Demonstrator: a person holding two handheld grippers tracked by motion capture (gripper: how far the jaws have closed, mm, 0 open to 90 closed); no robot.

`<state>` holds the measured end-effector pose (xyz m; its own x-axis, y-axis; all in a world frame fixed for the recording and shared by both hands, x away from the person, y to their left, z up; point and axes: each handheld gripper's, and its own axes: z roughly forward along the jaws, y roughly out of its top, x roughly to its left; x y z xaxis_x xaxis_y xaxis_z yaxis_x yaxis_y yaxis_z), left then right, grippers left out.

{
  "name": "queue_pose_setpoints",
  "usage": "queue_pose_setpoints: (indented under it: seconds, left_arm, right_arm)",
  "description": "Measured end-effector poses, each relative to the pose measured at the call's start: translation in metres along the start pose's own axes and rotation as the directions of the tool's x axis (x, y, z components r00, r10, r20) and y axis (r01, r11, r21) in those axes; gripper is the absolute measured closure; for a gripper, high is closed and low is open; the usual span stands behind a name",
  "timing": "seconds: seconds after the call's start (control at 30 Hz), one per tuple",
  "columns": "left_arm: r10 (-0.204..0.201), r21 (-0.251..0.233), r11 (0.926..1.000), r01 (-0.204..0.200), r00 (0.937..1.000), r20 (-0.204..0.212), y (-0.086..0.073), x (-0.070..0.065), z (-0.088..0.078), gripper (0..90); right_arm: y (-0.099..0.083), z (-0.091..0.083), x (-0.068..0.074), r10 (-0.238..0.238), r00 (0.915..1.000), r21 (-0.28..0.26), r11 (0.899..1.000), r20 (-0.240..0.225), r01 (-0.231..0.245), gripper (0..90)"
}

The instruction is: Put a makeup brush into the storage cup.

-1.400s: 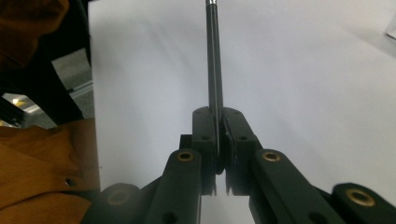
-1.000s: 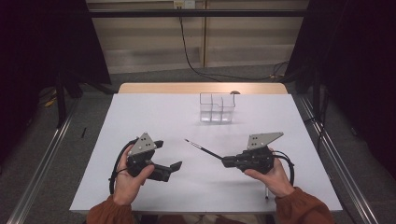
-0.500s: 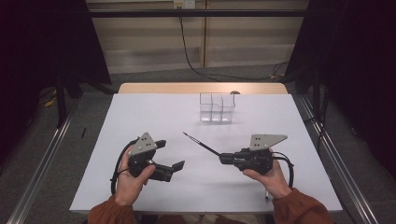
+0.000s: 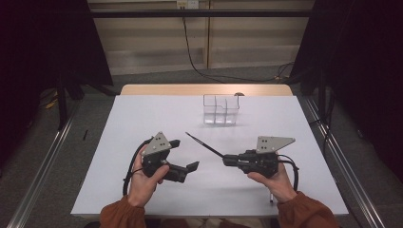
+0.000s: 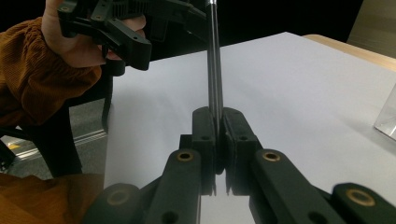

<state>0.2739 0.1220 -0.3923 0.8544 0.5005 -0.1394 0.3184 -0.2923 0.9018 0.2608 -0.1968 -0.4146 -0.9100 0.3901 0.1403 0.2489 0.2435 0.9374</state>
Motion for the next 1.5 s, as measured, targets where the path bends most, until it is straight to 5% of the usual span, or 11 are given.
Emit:
queue_pose_setpoints:
  seconds: [0.1,0.4,0.67,0.8,1.13,1.3,1.5]
  left_arm:
    - [-0.007,-0.019,0.9998,0.008,0.9999,0.014,0.004,-0.001,0.004,4.2]
    - [0.023,-0.095,0.9951,-0.026,0.9991,-0.037,0.013,-0.006,0.013,4.2]
    - [0.009,-0.090,0.9959,-0.011,0.9996,-0.026,0.015,-0.009,0.019,6.0]
    - [0.011,-0.086,0.9962,-0.015,0.9991,-0.041,0.014,-0.011,0.020,13.5]
    - [-0.050,-0.114,0.9923,0.050,0.9987,0.001,0.015,-0.009,0.018,37.4]
    - [-0.115,-0.134,0.9838,0.118,0.9928,0.035,0.017,-0.004,0.018,52.5]
    - [-0.136,-0.129,0.9816,0.141,0.9895,0.050,0.019,-0.004,0.018,59.5]
  right_arm:
    - [0.000,0.000,0.000,0.001,1.0000,-0.007,1.000,-0.004,-0.001,84.1]
    - [-0.001,0.001,0.000,0.000,1.0000,-0.013,1.000,-0.006,0.000,84.1]
    - [-0.002,0.004,0.001,-0.004,1.0000,-0.016,1.000,-0.005,0.004,84.1]
    - [-0.003,0.004,0.001,-0.005,1.0000,-0.016,1.000,-0.005,0.005,84.1]
    - [-0.005,0.008,0.001,-0.006,1.0000,-0.004,1.000,-0.006,0.006,84.1]
    - [-0.006,0.009,0.001,-0.004,1.0000,-0.010,1.000,0.002,0.004,84.1]
    - [-0.008,0.010,0.001,-0.003,1.0000,-0.002,1.000,0.006,0.003,84.1]
